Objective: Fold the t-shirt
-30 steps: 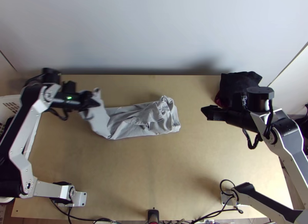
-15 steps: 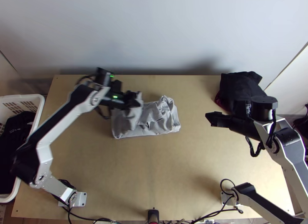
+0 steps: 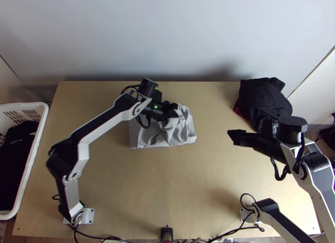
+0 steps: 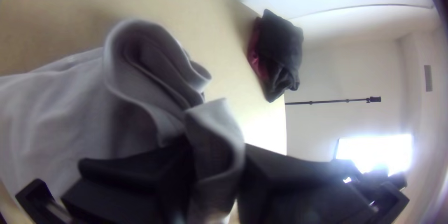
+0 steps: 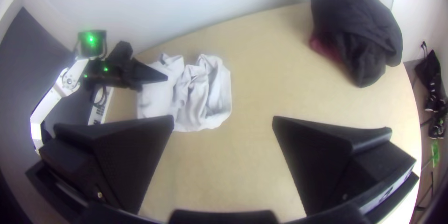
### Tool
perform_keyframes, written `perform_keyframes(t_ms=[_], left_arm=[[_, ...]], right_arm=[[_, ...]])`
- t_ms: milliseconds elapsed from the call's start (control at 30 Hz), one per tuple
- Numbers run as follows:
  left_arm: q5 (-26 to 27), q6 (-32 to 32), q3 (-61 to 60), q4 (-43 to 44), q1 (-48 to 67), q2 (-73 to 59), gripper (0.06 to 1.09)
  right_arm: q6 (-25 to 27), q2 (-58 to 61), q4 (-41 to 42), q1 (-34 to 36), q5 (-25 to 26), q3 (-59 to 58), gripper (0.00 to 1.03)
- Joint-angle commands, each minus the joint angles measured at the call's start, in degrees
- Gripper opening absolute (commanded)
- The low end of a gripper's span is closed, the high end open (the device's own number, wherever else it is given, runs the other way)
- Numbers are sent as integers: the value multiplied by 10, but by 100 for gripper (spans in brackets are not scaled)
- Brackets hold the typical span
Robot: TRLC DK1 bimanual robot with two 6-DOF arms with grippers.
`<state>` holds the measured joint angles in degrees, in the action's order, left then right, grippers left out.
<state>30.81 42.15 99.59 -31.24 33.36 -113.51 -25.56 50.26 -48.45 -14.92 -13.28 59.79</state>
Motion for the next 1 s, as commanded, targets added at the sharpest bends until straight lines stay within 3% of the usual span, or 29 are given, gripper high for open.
perform_keyframes(t_ms=[0,167,400,633,700,800,967], left_arm=[[-6,23,43,23,21,-73,105],[-22,80,67,56,13,-112,104],[-32,78,90,41,-34,-67,104],[-31,-11,90,-44,-110,80,104],[-32,-72,81,-99,-126,120,104],[-72,-154,-12,-116,-135,210,104],[-121,-223,-131,-116,-147,319,104]], right_arm=[[-3,-27,0,4,1,-23,98],[-6,-40,-4,6,-2,-36,98],[-6,-59,-6,1,-18,-38,98],[-16,-53,12,-18,-25,-39,98],[-22,-49,26,-22,-25,-42,98],[-24,-46,33,-32,-25,-44,98],[-46,-46,46,-35,-29,-58,98]])
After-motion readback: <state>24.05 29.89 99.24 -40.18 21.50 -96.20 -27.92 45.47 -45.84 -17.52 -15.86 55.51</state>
